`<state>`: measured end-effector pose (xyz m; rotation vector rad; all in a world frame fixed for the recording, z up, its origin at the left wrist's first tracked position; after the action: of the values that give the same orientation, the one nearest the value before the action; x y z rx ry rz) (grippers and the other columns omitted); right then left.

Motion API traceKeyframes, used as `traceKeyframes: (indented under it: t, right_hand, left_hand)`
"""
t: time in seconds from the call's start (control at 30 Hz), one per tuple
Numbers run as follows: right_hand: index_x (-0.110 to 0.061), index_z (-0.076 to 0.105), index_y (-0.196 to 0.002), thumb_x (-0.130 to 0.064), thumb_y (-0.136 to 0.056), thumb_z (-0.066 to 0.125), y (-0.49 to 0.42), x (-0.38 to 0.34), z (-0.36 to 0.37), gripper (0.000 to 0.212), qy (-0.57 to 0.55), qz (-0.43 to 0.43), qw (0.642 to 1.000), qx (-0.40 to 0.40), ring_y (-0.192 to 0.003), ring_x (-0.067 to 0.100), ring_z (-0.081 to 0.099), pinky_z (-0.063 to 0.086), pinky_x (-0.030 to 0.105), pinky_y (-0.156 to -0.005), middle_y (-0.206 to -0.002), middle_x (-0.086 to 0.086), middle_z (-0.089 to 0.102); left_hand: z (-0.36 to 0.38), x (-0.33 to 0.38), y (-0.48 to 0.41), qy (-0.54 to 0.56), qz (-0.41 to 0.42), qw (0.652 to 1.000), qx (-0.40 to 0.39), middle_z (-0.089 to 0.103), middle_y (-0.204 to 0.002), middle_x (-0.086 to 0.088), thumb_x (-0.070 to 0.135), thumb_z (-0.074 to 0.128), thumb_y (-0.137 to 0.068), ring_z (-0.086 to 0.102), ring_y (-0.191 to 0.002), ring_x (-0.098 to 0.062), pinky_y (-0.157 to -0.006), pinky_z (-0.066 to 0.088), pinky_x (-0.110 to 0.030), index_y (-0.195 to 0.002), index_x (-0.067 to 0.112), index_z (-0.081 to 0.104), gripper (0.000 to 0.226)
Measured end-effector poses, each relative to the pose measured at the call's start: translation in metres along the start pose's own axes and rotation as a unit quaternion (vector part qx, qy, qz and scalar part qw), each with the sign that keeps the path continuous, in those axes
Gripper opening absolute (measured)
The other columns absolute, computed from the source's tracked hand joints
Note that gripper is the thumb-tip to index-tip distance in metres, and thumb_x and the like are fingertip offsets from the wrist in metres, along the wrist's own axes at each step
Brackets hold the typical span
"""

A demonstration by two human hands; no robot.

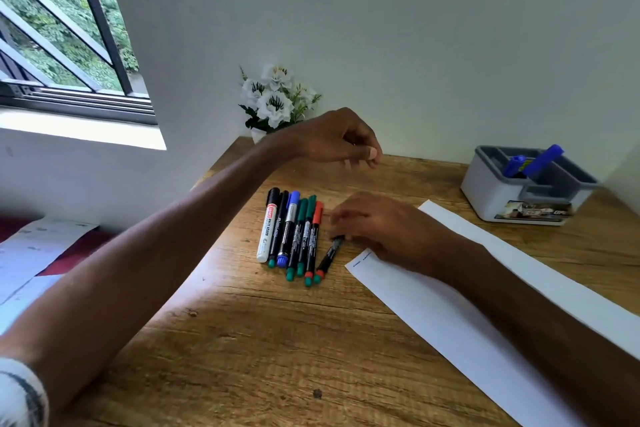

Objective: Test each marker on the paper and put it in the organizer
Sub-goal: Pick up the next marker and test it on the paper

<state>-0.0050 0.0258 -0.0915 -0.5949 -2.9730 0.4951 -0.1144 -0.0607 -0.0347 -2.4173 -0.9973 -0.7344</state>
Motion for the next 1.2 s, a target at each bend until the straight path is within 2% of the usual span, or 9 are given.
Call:
traceKeyframes:
  t: [0.13,0.27,0.43,0.6,0.8,0.9,0.97,1.07,1.2]
  right_hand:
    - [-0.015,0.070,-0.113,0.004,-0.087,0.068,0.004,0.004,-0.009,0.032,-0.002,0.015,1.000,0.012,-0.104,0.021,0.066,0.059,0.039,-0.078,-0.118,0.006,0.070]
    - [-0.016,0.067,-0.111,-0.013,-0.100,0.066,0.040,0.037,-0.046,0.011,-0.159,0.191,0.948,0.197,-0.096,0.001,0.068,0.058,0.024,-0.079,-0.109,-0.009,0.072]
    - [-0.002,0.069,-0.097,0.007,-0.087,0.075,0.093,0.062,-0.052,0.014,-0.348,0.320,0.801,0.367,-0.066,0.033,0.072,0.063,0.050,-0.061,-0.085,0.017,0.073]
    - [-0.005,0.079,-0.097,-0.008,-0.091,0.073,0.113,0.081,-0.049,0.009,-0.468,0.374,0.705,0.380,-0.072,0.031,0.073,0.064,0.040,-0.075,-0.086,0.015,0.077]
    - [-0.010,0.076,-0.114,-0.006,-0.094,0.071,0.107,0.081,-0.042,0.021,-0.362,0.380,0.822,0.222,-0.085,0.021,0.078,0.061,0.047,-0.090,-0.091,0.011,0.080]
    - [-0.011,0.076,-0.116,-0.014,-0.102,0.061,0.095,0.074,-0.044,0.020,-0.369,0.358,0.822,0.244,-0.073,0.018,0.066,0.060,0.046,-0.072,-0.081,0.015,0.070]
    - [-0.013,0.078,-0.107,-0.021,-0.103,0.060,0.095,0.075,-0.051,0.021,-0.263,0.360,0.860,0.248,-0.065,0.014,0.060,0.052,0.035,-0.064,-0.075,0.007,0.069]
    - [-0.018,0.079,-0.113,-0.025,-0.101,0.064,0.094,0.067,-0.063,0.021,-0.073,0.333,0.913,0.224,-0.059,0.007,0.056,0.036,0.015,-0.055,-0.073,-0.004,0.070]
    - [-0.018,0.076,-0.121,-0.028,-0.100,0.064,0.097,0.065,-0.069,0.026,-0.030,0.331,0.914,0.234,-0.054,0.006,0.053,0.044,0.029,-0.050,-0.072,-0.005,0.069]
  left_hand:
    - [0.008,0.007,-0.001,0.037,0.005,0.999,-0.031,0.078,-0.114,-0.004,0.019,0.059,-0.104,0.074,-0.104,-0.024,-0.085,0.059,-0.026,-0.121,0.006,0.073,0.025]
    - [0.035,0.021,0.000,0.160,0.001,0.982,-0.096,0.074,-0.117,-0.016,0.021,0.042,-0.111,0.070,-0.112,-0.031,-0.104,0.055,-0.041,-0.122,-0.006,0.067,0.038]
    - [0.071,0.030,-0.004,0.157,0.004,0.971,-0.180,0.075,-0.102,-0.003,0.019,0.047,-0.110,0.067,-0.087,-0.012,-0.079,0.054,-0.026,-0.121,-0.004,0.069,0.034]
    - [0.048,0.030,-0.004,0.111,0.032,0.992,-0.048,0.076,-0.079,0.007,0.015,0.067,-0.100,0.056,-0.056,-0.001,-0.052,0.046,-0.015,-0.112,0.009,0.077,0.017]
    - [0.020,0.029,-0.004,0.114,0.058,0.990,0.060,0.080,-0.083,-0.004,0.015,0.072,-0.096,0.055,-0.049,-0.011,-0.048,0.046,-0.017,-0.107,0.002,0.079,0.019]
    - [0.029,0.045,-0.009,0.056,0.086,0.994,0.041,0.081,-0.086,-0.003,0.020,0.073,-0.096,0.061,-0.053,-0.016,-0.052,0.053,-0.025,-0.106,0.007,0.081,0.019]
    - [0.029,0.055,-0.011,-0.021,0.114,0.992,0.045,0.081,-0.089,0.004,0.026,0.075,-0.095,0.072,-0.067,-0.008,-0.067,0.061,-0.032,-0.105,0.014,0.082,0.018]
    - [0.038,0.073,-0.009,-0.123,0.181,0.975,0.028,0.077,-0.109,0.010,0.024,0.075,-0.094,0.069,-0.087,0.009,-0.074,0.055,-0.012,-0.118,0.016,0.078,0.026]
    - [0.051,0.093,-0.008,-0.183,0.248,0.951,0.005,0.080,-0.102,-0.005,0.016,0.067,-0.098,0.063,-0.082,0.004,-0.067,0.038,0.003,-0.123,0.005,0.074,0.028]
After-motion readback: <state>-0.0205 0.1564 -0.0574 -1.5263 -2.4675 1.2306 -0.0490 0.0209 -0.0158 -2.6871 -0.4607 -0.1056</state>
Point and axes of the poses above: each hand's wrist, its own y-axis away from the middle knuckle, its own z-axis out of the palm, x = y × z, the point moved 7 cm from there along -y, towards the middle knuckle
